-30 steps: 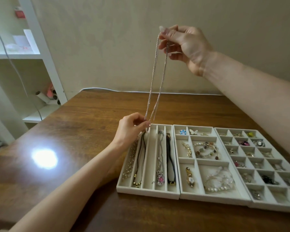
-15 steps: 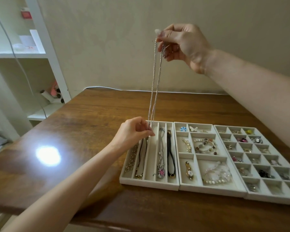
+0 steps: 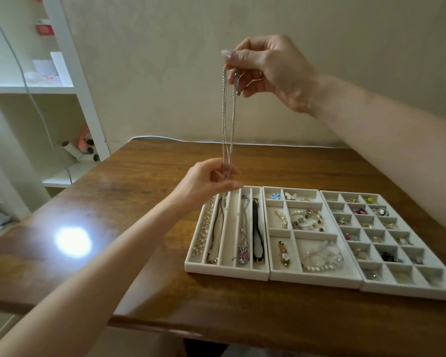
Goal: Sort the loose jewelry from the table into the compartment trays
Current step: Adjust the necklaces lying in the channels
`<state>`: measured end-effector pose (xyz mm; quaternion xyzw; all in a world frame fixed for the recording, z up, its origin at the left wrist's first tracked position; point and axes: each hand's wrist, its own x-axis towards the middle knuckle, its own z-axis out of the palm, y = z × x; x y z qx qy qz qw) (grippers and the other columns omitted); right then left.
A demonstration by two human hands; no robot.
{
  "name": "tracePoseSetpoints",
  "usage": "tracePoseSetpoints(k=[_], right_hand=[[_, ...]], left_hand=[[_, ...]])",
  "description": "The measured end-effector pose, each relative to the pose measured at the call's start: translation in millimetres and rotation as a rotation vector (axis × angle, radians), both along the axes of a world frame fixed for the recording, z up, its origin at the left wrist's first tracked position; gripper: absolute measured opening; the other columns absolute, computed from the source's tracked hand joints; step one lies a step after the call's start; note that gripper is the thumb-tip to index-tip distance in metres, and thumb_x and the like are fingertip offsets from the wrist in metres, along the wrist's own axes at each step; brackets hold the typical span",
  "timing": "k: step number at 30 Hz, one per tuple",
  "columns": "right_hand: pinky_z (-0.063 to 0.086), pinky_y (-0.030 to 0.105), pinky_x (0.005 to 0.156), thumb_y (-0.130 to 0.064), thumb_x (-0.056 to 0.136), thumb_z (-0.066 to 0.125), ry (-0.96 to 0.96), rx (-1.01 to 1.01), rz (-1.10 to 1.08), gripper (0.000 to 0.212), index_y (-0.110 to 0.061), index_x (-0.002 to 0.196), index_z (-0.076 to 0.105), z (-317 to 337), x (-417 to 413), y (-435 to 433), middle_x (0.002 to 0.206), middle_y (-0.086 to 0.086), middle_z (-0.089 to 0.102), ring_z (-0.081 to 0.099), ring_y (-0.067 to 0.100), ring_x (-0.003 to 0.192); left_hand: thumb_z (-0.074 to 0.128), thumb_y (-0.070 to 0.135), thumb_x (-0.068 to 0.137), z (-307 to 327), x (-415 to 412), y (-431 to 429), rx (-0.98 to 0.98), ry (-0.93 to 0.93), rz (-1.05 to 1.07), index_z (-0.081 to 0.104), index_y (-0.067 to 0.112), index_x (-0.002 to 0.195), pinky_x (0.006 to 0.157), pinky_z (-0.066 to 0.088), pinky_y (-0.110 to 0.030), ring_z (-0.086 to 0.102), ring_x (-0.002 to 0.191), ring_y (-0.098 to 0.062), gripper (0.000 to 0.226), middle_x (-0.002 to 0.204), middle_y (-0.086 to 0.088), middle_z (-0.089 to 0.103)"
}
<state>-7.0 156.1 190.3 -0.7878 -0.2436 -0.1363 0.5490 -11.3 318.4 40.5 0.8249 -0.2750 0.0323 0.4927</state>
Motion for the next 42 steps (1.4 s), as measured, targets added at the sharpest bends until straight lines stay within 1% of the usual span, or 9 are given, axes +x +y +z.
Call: tracePoseSetpoints(k=[4,8,14,20,25,29,37,40,42], right_hand=[[0.048,0.027,0.056,-0.024,0.087,0.067,-0.008,-0.002,0.005,0.017,-0.012,0.076,0.062,1.2,-5.8,-0.9,0.075,0.008,0.065,0.059,0.019,0.060],[0.048,0.027,0.056,-0.024,0.088,0.066,-0.008,-0.003,0.008,0.017,-0.011,0.077,0.062,1.2,-9.9,-3.9,0.075,0.008,0.065,0.059,0.019,0.060],[0.048,0.027,0.057,-0.022,0.088,0.065,0.025,-0.012,0.059,0.016,-0.010,0.079,0.062,-2.2,-14.9,-9.1,0.073,0.006,0.065,0.058,0.019,0.060],[0.049,0.028,0.057,-0.022,0.088,0.065,0.081,-0.053,0.111,0.016,-0.009,0.078,0.062,-11.6,-18.7,-12.7,0.076,0.010,0.064,0.058,0.021,0.062],[0.051,0.028,0.060,-0.021,0.089,0.064,0.108,-0.077,0.127,0.016,-0.009,0.079,0.063,-22.4,-21.7,-16.3,0.078,0.010,0.064,0.060,0.021,0.065],[0.051,0.027,0.060,-0.022,0.088,0.065,0.139,-0.074,0.133,0.016,-0.007,0.080,0.063,-31.1,-22.4,-18.9,0.078,0.010,0.065,0.060,0.021,0.065],[0.054,0.027,0.059,-0.019,0.086,0.066,0.221,-0.111,0.085,0.013,-0.009,0.079,0.063,-52.8,-15.1,-20.5,0.074,0.007,0.066,0.061,0.018,0.062],[0.054,0.025,0.058,-0.017,0.086,0.066,0.241,-0.107,0.066,0.013,-0.008,0.079,0.063,-59.2,-12.0,-20.7,0.073,0.006,0.065,0.060,0.015,0.060],[0.055,0.025,0.058,-0.016,0.086,0.066,0.245,-0.110,0.058,0.012,-0.007,0.079,0.063,-62.7,-9.5,-20.9,0.074,0.006,0.065,0.061,0.014,0.060]], left_hand=[[0.074,0.026,0.075,12.3,-2.2,0.5,0.050,-0.133,0.035,0.070,0.014,0.087,0.064,0.039,-0.014,0.046,0.062,0.001,0.018,0.076,0.008,0.056],[0.074,0.022,0.077,18.1,-7.5,2.9,0.176,-0.217,0.061,0.067,0.020,0.079,0.060,0.035,-0.008,0.044,0.062,-0.002,0.008,0.076,0.010,0.050],[0.073,0.014,0.078,25.6,-23.9,3.1,0.232,-0.068,-0.062,0.066,0.015,0.078,0.064,0.052,-0.018,0.063,0.060,-0.004,0.007,0.064,0.008,0.064],[0.072,0.009,0.077,31.3,-40.0,4.2,0.317,0.076,-0.195,0.067,0.006,0.082,0.063,0.054,-0.019,0.069,0.063,-0.010,0.008,0.065,0.004,0.068],[0.073,0.008,0.076,36.1,-47.9,7.4,0.430,0.156,-0.239,0.066,0.003,0.079,0.062,0.056,-0.024,0.068,0.061,-0.012,0.010,0.059,0.005,0.068],[0.073,0.008,0.076,36.4,-50.3,8.9,0.449,0.203,-0.247,0.065,-0.003,0.081,0.062,0.057,-0.025,0.069,0.061,-0.014,0.014,0.061,0.000,0.069],[0.072,0.009,0.079,5.7,-33.7,3.6,0.528,0.216,-0.146,0.061,-0.004,0.080,0.061,0.056,-0.021,0.068,0.059,-0.010,0.017,0.066,-0.003,0.069],[0.072,0.012,0.079,-6.0,-26.1,-0.5,0.557,0.153,-0.108,0.058,0.003,0.073,0.055,0.052,-0.015,0.065,0.055,-0.004,0.018,0.065,-0.001,0.066],[0.072,0.017,0.079,-10.9,-22.2,-3.7,0.613,0.046,-0.089,0.052,0.012,0.064,0.052,0.044,-0.012,0.058,0.052,-0.001,0.026,0.063,0.004,0.061]])
